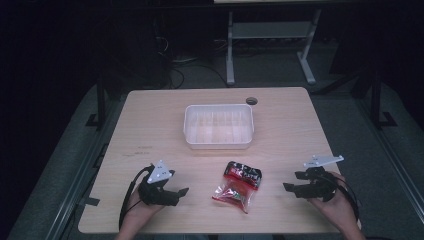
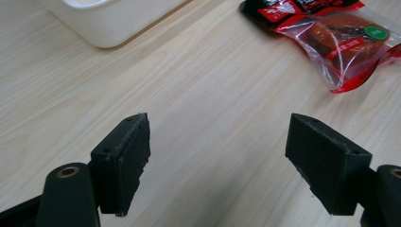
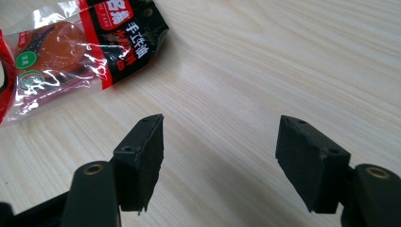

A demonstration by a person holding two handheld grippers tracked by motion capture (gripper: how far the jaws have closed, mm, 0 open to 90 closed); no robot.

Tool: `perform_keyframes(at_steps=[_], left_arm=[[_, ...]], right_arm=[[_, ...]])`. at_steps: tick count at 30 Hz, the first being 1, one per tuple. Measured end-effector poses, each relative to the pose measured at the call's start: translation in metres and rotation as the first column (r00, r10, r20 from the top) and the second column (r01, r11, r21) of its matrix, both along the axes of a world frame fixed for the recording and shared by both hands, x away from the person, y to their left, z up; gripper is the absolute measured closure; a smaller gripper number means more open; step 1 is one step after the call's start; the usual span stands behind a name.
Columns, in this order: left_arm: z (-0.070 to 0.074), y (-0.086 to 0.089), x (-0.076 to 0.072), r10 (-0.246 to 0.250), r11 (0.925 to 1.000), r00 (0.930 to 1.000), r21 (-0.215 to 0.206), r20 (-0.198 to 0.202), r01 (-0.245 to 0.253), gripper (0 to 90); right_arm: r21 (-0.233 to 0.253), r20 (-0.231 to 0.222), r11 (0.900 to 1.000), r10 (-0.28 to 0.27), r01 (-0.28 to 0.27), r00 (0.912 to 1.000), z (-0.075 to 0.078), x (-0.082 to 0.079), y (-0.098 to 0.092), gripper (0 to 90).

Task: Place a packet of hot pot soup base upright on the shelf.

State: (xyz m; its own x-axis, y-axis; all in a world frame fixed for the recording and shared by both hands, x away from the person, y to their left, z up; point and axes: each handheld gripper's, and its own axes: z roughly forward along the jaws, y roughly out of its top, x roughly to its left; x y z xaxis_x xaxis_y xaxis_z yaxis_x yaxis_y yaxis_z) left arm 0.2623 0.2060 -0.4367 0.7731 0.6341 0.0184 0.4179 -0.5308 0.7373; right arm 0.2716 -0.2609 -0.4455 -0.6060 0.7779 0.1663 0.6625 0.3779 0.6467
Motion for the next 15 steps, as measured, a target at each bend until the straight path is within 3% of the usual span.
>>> perform_keyframes(at_steps=[12,15], left_arm=[[0.003,-0.030,-0.006,-0.086,0.9959,0.9963,-0.028,-0.005,0.086,23.0],[0.004,-0.040,-0.006,-0.115,0.9929,0.9933,-0.032,-0.013,0.114,24.8]], right_arm=[[-0.011,0.009,1.000,0.007,-0.007,0.9999,0.008,0.005,0.013,32.1],[-0.013,0.002,1.000,0.011,-0.011,0.9999,0.013,0.012,0.024,32.4]])
